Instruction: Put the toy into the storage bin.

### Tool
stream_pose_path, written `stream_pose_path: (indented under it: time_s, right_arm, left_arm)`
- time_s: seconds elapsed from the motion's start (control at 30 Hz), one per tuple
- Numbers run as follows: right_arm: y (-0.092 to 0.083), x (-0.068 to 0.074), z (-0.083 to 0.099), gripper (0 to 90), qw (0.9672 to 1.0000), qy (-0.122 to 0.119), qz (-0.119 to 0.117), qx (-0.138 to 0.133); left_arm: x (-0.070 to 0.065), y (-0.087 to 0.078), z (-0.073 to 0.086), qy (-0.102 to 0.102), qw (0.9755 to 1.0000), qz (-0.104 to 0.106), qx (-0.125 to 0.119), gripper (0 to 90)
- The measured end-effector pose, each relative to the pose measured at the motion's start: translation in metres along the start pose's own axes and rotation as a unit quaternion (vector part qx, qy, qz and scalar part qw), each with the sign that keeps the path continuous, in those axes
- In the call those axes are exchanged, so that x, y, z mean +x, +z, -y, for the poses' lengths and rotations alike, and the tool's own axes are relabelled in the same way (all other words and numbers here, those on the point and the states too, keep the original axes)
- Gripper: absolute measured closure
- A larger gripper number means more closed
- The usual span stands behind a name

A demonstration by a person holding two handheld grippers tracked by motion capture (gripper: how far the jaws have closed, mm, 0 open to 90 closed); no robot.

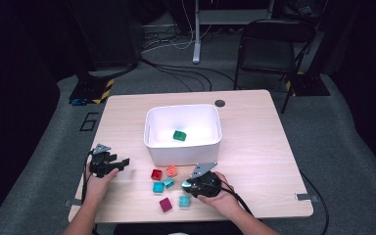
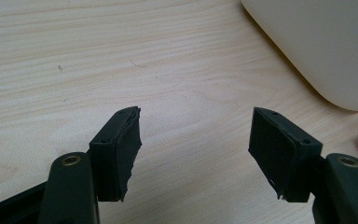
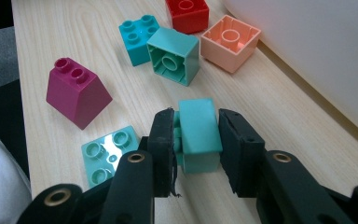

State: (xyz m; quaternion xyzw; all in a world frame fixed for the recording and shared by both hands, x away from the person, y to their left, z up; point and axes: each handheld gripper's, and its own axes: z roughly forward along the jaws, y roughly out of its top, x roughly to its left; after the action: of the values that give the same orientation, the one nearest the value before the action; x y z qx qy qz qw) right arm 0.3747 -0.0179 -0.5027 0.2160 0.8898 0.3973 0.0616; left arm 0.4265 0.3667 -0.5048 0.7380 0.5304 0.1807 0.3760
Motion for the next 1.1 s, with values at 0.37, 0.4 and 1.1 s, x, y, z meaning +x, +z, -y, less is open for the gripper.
stream_pose_path:
  time_s: [0.37, 0.4, 1.1]
  right_arm:
    - [-0.01, -0.003, -0.012, 66.8, 1.0, 0.002, -0.004, -0.009]
    - [-0.011, -0.003, -0.013, 66.8, 0.9999, 0.001, -0.004, -0.009]
    - [-0.045, -0.009, -0.049, 67.0, 0.9995, -0.003, -0.018, -0.025]
  left_arm:
    - [0.0, 0.0, 0.0, -0.001, 1.0, 0.001, 0.001, 33.6]
    - [0.0, 0.0, 0.0, -0.001, 1.0, 0.001, 0.002, 33.7]
    - [0.0, 0.0, 0.0, 0.001, 1.0, 0.0, 0.0, 33.8]
